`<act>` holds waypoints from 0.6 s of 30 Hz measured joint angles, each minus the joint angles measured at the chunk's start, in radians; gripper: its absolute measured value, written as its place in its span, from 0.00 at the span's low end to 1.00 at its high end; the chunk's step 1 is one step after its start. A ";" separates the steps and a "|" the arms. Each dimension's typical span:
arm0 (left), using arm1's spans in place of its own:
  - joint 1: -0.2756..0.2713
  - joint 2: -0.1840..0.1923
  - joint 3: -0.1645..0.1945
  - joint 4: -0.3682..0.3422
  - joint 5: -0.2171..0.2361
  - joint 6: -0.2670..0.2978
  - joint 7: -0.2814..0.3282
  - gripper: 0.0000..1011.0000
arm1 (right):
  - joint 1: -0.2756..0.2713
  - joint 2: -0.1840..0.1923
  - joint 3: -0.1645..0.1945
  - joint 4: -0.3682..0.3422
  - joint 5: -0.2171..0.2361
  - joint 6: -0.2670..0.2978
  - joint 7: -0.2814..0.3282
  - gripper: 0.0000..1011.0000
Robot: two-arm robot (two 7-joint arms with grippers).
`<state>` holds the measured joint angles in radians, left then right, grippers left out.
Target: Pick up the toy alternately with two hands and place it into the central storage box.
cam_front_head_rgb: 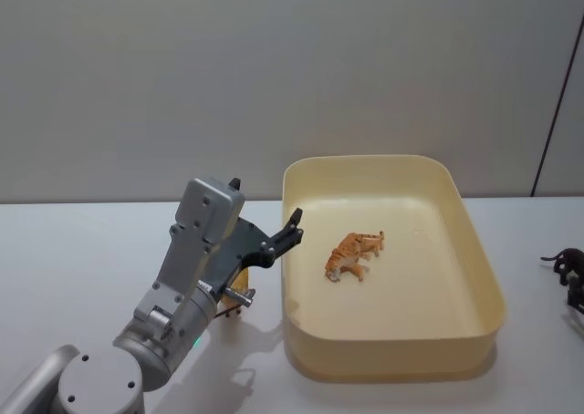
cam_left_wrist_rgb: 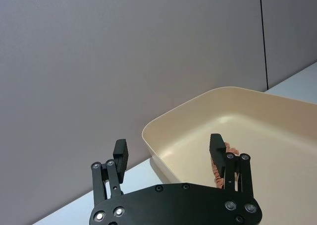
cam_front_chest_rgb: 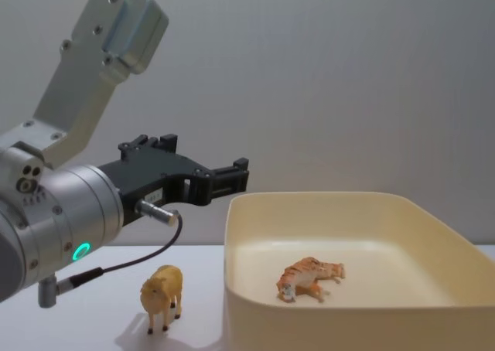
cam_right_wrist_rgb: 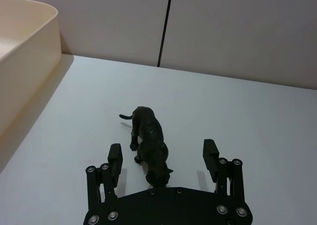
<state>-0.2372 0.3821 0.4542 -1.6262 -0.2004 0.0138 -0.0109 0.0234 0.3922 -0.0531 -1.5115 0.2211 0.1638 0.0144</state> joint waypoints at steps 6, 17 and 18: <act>0.000 0.000 0.000 0.000 0.000 0.000 0.000 0.99 | 0.021 -0.011 -0.011 0.031 -0.014 0.002 0.008 0.89; 0.000 0.000 0.000 0.000 0.000 0.000 0.000 0.99 | 0.045 -0.023 -0.023 0.066 -0.031 0.005 0.017 0.56; 0.000 0.000 0.000 0.000 0.000 0.000 0.000 0.99 | 0.046 -0.024 -0.024 0.067 -0.032 0.005 0.017 0.54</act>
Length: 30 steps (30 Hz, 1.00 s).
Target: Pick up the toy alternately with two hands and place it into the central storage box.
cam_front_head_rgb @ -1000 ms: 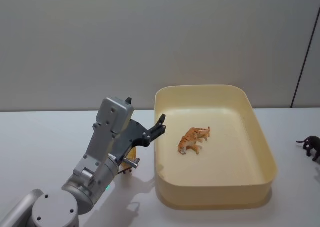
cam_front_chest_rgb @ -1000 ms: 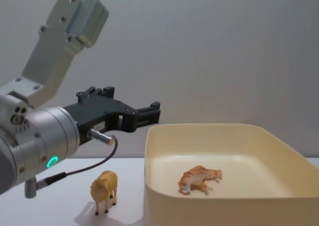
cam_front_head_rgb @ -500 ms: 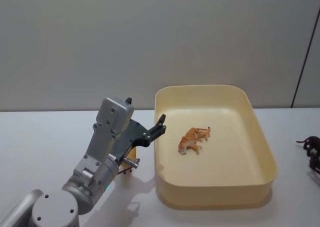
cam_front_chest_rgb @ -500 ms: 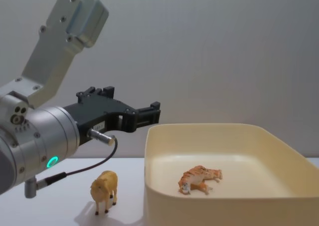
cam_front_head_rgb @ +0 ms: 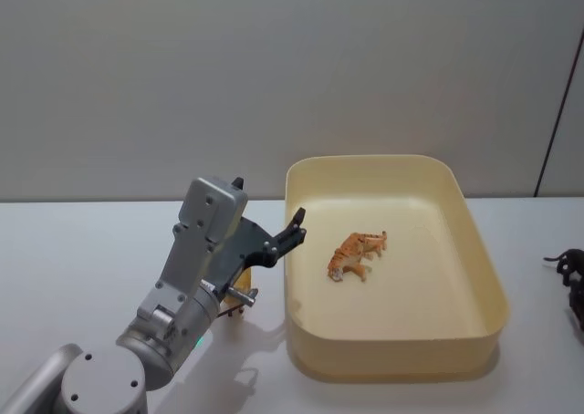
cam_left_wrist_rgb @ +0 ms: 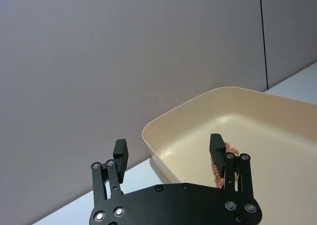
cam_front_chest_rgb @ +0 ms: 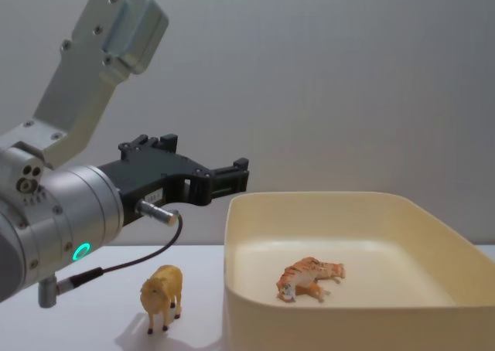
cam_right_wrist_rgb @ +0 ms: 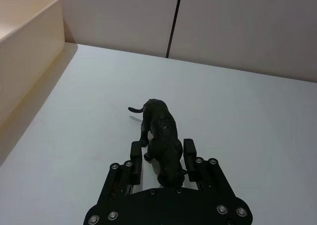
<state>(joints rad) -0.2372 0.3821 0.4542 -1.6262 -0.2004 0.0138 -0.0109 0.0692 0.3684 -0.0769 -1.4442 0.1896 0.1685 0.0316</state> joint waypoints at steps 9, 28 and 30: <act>0.000 0.000 0.000 0.000 0.000 0.000 0.000 0.99 | 0.005 -0.004 -0.002 0.006 -0.001 -0.003 0.003 0.31; 0.000 0.000 0.000 0.000 0.000 0.000 0.000 0.99 | 0.037 -0.042 -0.018 -0.097 0.059 -0.075 0.035 0.31; 0.000 0.000 0.000 0.000 0.000 0.000 0.000 0.99 | 0.046 -0.050 -0.023 -0.113 0.068 -0.076 0.049 0.31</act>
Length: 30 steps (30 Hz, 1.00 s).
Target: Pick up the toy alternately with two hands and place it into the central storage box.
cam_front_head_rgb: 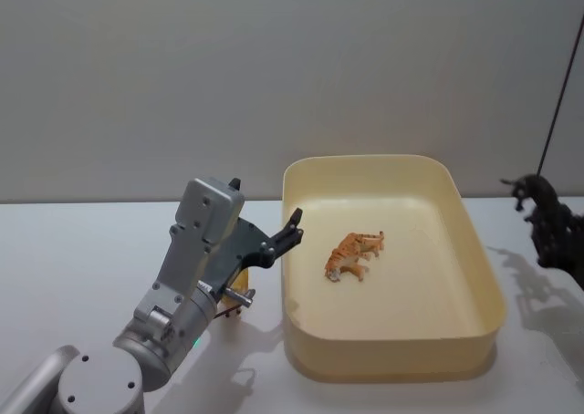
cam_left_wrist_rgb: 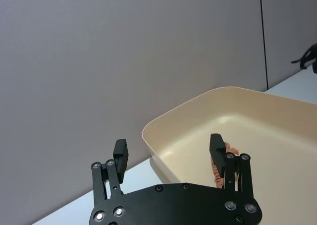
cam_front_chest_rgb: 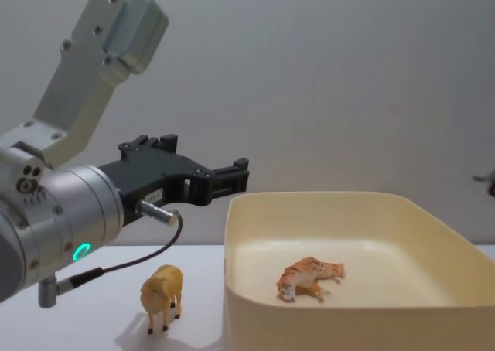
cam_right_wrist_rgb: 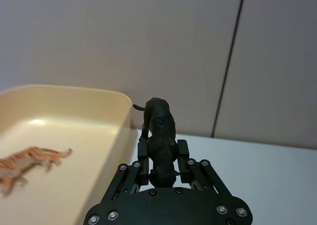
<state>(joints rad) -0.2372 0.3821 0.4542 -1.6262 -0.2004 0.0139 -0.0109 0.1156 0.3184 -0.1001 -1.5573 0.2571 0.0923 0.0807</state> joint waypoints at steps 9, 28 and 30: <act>0.000 0.000 0.000 0.000 0.000 0.000 0.000 0.99 | 0.048 -0.040 -0.033 -0.034 0.006 0.025 0.064 0.31; 0.000 0.000 0.000 0.000 0.000 0.000 0.000 0.99 | 0.134 -0.107 -0.097 0.001 -0.072 0.123 0.139 0.66; 0.000 0.000 0.000 0.000 0.000 0.000 0.000 0.99 | 0.137 -0.110 -0.100 0.003 -0.076 0.126 0.143 0.71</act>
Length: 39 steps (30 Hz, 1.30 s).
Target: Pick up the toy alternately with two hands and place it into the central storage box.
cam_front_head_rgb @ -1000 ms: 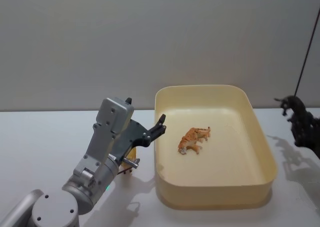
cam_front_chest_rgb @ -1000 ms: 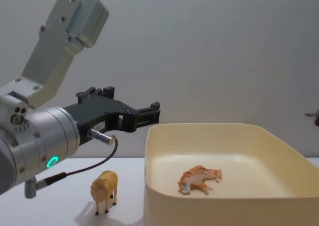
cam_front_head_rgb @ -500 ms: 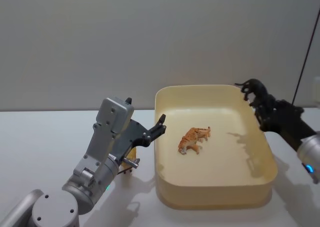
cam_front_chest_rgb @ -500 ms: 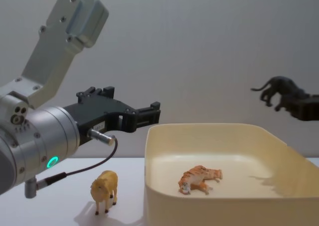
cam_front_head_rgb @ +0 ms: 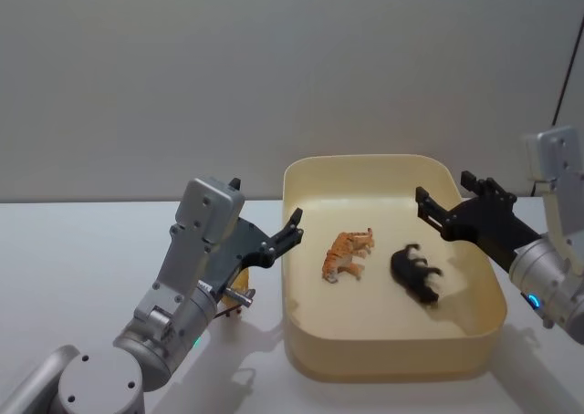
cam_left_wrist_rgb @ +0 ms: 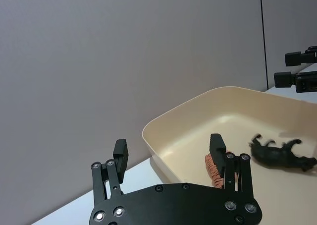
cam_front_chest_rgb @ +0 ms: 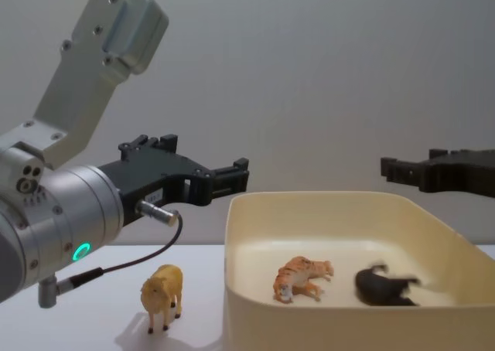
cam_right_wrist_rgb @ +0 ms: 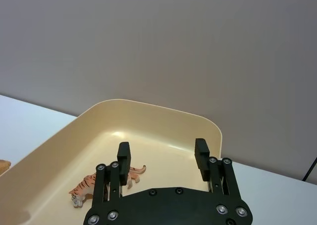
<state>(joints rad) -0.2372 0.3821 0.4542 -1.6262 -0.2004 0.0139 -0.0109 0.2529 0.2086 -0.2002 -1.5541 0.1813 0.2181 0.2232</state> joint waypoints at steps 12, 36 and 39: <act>0.001 0.000 0.000 0.000 0.000 0.000 0.000 0.99 | -0.037 0.042 0.043 -0.039 0.054 -0.028 -0.026 0.99; 0.164 0.125 -0.036 -0.179 -0.152 0.173 0.164 0.99 | -0.094 0.098 0.100 -0.100 0.131 -0.063 -0.065 0.99; 0.182 0.144 -0.043 -0.195 -0.177 0.203 0.167 0.99 | -0.097 0.100 0.102 -0.102 0.133 -0.065 -0.066 0.99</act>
<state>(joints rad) -0.0556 0.5258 0.4112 -1.8215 -0.3779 0.2166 0.1559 0.1561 0.3088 -0.0978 -1.6564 0.3145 0.1536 0.1570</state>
